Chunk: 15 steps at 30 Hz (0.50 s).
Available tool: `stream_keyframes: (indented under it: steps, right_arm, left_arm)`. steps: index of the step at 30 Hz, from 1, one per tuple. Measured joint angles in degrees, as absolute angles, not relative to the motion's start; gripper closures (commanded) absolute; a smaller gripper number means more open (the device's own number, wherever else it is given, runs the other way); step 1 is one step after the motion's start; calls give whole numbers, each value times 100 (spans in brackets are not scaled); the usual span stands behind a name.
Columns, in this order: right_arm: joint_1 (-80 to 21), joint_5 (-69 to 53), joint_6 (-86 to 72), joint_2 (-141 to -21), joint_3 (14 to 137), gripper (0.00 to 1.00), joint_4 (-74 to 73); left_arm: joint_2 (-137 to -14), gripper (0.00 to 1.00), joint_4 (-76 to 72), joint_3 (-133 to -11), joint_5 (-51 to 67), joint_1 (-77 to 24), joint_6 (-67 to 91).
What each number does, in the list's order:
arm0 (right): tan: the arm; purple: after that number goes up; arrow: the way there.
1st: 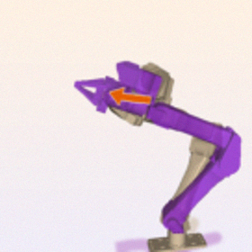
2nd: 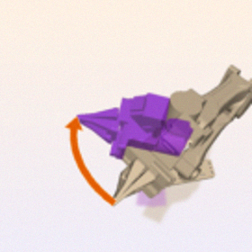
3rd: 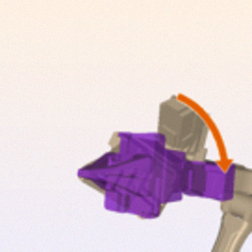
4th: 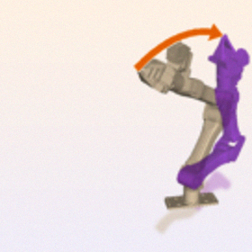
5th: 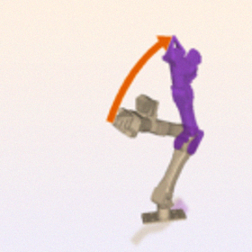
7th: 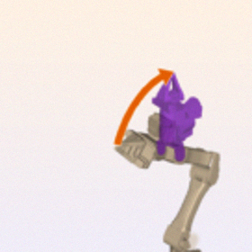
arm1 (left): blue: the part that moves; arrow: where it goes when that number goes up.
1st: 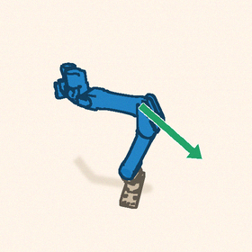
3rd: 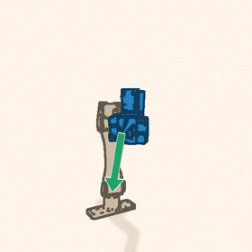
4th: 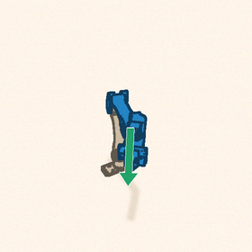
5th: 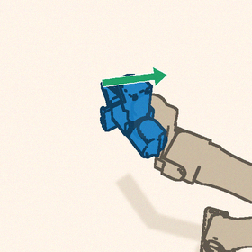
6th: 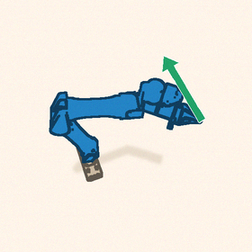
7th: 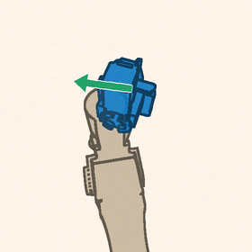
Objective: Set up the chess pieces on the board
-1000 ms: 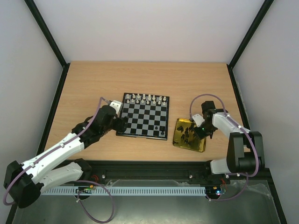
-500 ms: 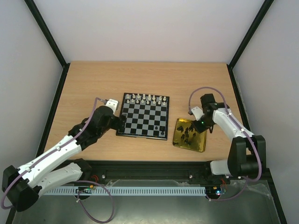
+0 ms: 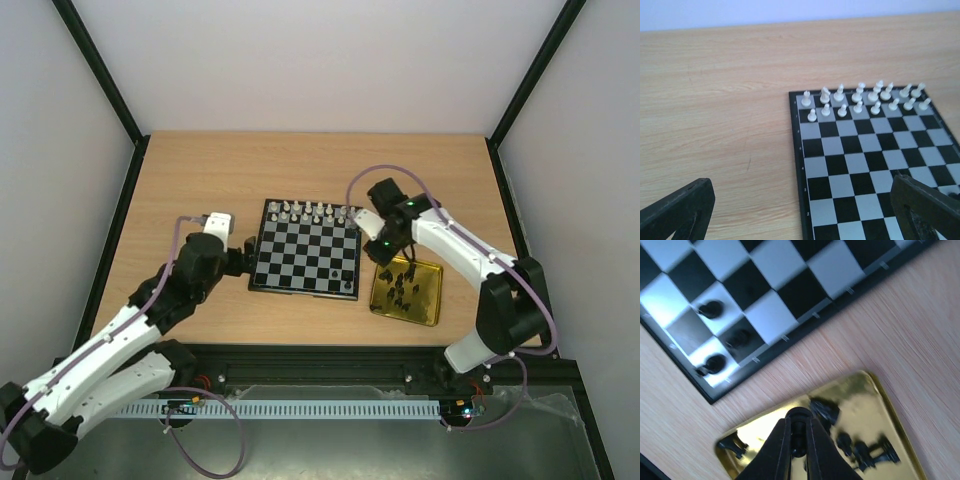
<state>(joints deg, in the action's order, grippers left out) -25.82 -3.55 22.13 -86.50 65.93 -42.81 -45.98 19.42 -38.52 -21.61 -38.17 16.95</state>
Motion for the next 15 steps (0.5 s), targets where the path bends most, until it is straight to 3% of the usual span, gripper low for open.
stream_keyframes:
  steps: [7, 15]
  right_arm:
    - [-3605, -318, 2119, -9314, 7244, 94, -4305]
    - [-4278, -301, 2049, -10237, 8066, 94, -4324]
  left_arm:
    - [-3752, 1, 1743, -3546, -2731, -3809, 1894]
    - [-3752, 1, 1881, -3487, -3787, -3632, 2357]
